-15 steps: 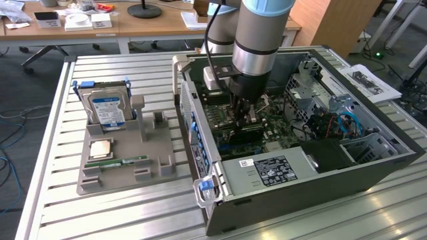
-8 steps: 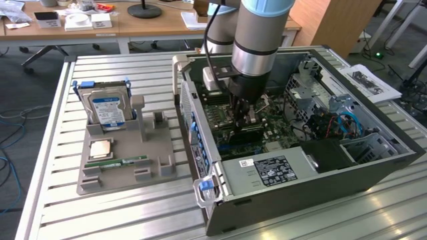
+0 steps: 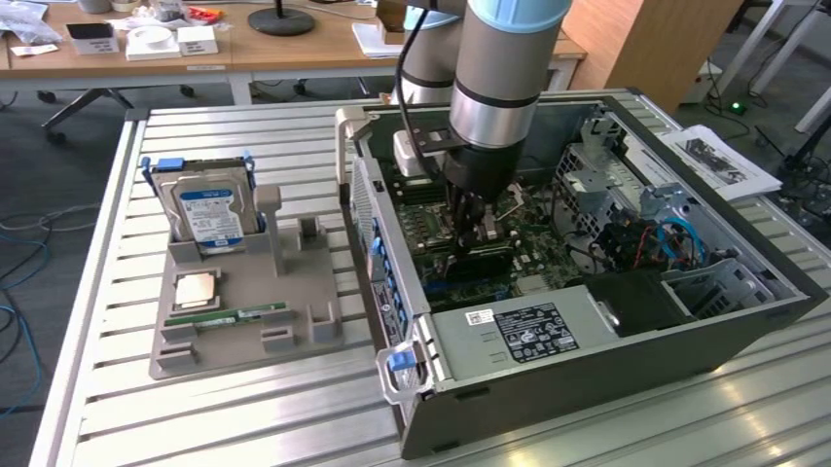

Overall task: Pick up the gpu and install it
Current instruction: 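Press down on the gpu until it lock into place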

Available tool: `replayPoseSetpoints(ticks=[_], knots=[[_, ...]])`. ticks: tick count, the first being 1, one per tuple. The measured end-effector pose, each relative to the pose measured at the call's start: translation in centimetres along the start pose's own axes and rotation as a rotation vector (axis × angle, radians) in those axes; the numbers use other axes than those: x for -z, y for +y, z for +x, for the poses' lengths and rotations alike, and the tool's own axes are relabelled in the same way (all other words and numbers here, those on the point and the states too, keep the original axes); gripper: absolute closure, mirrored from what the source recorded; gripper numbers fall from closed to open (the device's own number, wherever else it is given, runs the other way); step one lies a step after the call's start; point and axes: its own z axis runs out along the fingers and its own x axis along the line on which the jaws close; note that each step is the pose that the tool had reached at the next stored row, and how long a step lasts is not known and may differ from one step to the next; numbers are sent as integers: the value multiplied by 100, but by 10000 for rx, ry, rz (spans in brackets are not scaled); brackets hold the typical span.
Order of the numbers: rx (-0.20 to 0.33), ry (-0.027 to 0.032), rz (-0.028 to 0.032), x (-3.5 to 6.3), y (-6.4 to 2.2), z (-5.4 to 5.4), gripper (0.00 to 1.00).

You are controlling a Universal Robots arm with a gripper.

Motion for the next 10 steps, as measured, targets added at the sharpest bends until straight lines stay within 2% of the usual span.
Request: replayPoseSetpoints(ticks=[4, 10], knots=[[-2, -10, 3, 14, 0, -1, 89], [-1, -1, 1, 121, -4, 0, 89]])
